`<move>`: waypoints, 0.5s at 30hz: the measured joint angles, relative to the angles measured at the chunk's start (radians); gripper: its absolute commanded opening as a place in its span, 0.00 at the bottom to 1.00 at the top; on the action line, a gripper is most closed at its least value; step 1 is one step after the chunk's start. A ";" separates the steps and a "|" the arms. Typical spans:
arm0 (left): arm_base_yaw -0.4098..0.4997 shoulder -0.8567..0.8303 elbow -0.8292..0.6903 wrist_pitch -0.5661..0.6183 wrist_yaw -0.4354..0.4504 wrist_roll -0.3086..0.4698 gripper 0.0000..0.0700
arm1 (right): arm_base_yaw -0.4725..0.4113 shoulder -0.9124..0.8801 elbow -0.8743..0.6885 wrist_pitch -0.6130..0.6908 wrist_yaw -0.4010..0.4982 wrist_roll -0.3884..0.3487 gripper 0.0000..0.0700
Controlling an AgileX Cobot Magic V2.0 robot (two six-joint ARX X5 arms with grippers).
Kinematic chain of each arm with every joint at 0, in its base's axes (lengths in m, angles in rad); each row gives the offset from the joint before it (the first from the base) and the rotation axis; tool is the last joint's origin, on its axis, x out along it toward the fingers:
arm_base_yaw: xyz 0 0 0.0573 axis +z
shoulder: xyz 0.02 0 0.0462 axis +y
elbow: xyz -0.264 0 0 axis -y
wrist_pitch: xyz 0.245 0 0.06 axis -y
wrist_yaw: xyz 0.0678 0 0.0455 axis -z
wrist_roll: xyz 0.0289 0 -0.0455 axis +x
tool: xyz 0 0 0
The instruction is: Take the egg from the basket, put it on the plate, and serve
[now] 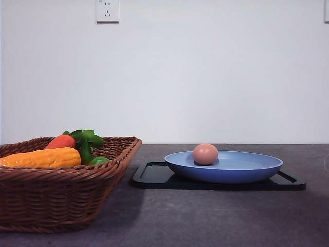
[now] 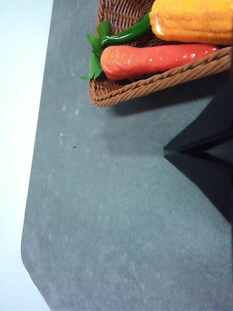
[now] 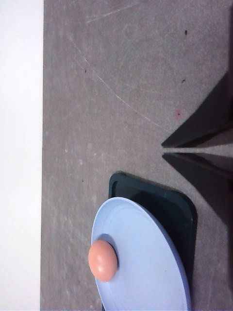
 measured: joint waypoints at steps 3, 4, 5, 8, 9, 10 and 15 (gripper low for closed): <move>0.000 0.000 0.000 0.000 0.000 0.000 0.00 | 0.000 0.000 0.000 0.000 0.000 0.000 0.00; 0.000 0.000 0.000 0.000 0.000 0.000 0.00 | 0.000 0.000 0.000 0.000 0.000 0.000 0.00; 0.000 0.000 0.000 0.000 0.000 0.000 0.00 | 0.000 0.000 0.000 0.000 0.000 0.000 0.00; 0.000 0.000 0.000 0.000 0.000 0.000 0.00 | 0.000 0.000 0.000 0.000 0.000 0.000 0.00; 0.000 0.000 0.000 0.000 0.000 0.000 0.00 | 0.000 0.000 0.000 0.000 0.000 0.000 0.00; 0.000 0.000 0.000 0.000 0.000 0.000 0.00 | 0.000 0.000 0.000 0.000 0.000 0.000 0.00; 0.000 0.000 0.000 0.000 0.000 0.000 0.00 | 0.000 0.000 0.000 0.000 0.000 0.000 0.00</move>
